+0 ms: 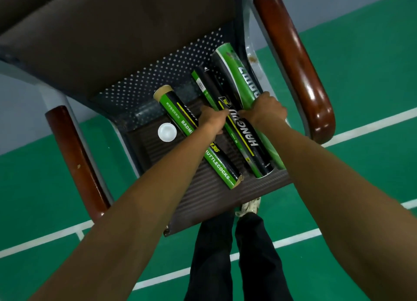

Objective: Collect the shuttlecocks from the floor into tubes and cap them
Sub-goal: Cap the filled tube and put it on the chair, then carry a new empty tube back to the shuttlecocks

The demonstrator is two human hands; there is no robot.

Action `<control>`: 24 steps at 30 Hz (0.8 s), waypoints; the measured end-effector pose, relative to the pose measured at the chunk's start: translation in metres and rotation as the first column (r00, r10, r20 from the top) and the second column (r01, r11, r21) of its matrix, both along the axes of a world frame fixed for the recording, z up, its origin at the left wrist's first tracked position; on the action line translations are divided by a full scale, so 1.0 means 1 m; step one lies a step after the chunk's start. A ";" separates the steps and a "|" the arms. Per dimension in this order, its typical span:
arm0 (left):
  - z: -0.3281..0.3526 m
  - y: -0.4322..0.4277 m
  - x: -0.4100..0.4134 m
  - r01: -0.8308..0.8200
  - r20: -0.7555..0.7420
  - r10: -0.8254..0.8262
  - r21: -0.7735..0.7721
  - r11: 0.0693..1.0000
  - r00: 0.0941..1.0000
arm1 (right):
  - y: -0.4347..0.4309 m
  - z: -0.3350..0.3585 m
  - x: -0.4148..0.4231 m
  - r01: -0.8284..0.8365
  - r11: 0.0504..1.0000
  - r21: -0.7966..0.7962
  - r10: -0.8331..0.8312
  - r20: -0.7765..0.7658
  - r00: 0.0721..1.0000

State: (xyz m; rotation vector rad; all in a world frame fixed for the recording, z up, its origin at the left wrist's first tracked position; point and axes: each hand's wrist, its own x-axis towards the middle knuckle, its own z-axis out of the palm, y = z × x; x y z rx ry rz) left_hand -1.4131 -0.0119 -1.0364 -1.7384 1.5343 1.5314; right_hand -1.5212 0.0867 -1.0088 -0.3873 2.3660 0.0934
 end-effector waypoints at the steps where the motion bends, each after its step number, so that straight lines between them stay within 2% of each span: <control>1: -0.005 0.001 -0.002 -0.021 0.005 0.021 0.006 1.000 1.000 | -0.001 -0.006 -0.001 -0.002 1.000 -0.011 0.002 0.004 1.000; 8: -0.030 0.005 -0.013 -0.126 0.032 0.127 -0.029 0.992 0.991 | -0.004 -0.031 -0.002 -0.028 0.995 -0.094 0.032 0.045 0.998; 16: -0.011 -0.004 -0.015 -0.123 0.026 0.125 -0.073 0.990 0.992 | -0.001 -0.029 0.007 -0.044 0.997 -0.066 0.049 0.088 0.995; 21: 0.018 -0.020 -0.016 -0.171 -0.019 0.170 -0.079 0.982 0.985 | -0.013 0.003 0.004 -0.111 0.991 -0.082 0.115 0.050 0.992; 24: 0.051 -0.029 -0.015 -0.176 -0.078 0.170 -0.085 0.981 0.982 | -0.026 0.042 -0.003 -0.168 0.972 -0.163 0.175 0.024 0.984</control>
